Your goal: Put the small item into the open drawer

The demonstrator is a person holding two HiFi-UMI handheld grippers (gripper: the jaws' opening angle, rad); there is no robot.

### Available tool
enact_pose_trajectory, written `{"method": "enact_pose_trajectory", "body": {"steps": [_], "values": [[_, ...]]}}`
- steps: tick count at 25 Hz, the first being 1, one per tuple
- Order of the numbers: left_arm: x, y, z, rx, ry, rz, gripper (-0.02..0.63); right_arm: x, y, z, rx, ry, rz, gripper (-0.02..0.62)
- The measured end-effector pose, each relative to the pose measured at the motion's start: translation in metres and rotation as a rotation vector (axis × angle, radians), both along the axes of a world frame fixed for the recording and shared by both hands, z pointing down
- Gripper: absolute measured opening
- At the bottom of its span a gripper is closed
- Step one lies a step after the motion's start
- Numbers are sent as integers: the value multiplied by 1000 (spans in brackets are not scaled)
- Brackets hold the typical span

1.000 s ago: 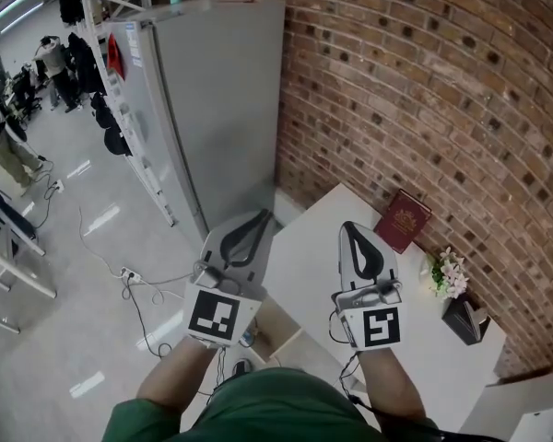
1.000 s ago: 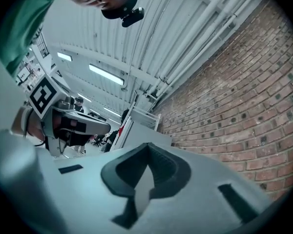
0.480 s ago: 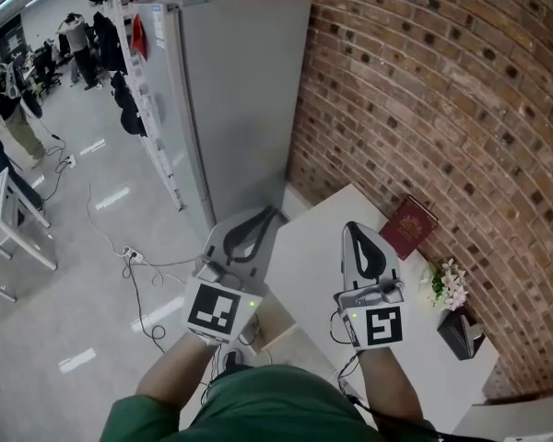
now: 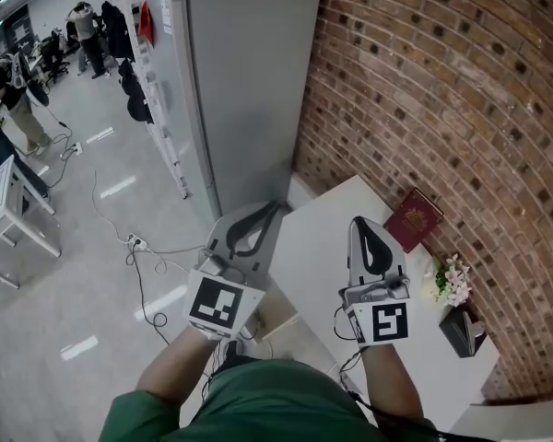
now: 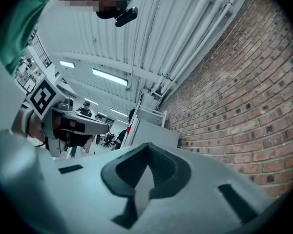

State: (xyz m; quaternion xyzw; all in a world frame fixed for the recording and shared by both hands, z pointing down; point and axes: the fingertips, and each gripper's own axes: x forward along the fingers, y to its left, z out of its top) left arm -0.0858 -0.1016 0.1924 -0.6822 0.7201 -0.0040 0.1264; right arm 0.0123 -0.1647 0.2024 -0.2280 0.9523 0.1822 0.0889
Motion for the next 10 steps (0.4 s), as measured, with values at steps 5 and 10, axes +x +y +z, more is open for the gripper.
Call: {"method": "enact_pose_trajectory", "body": {"steps": [5,10], "values": [[-1,-1,5,-5,14,-6,9,3,0,7,-10,12,0,2],[1,-8,6,1,4,-21,9,8,-10,7,-5,6,-2,2]]}}
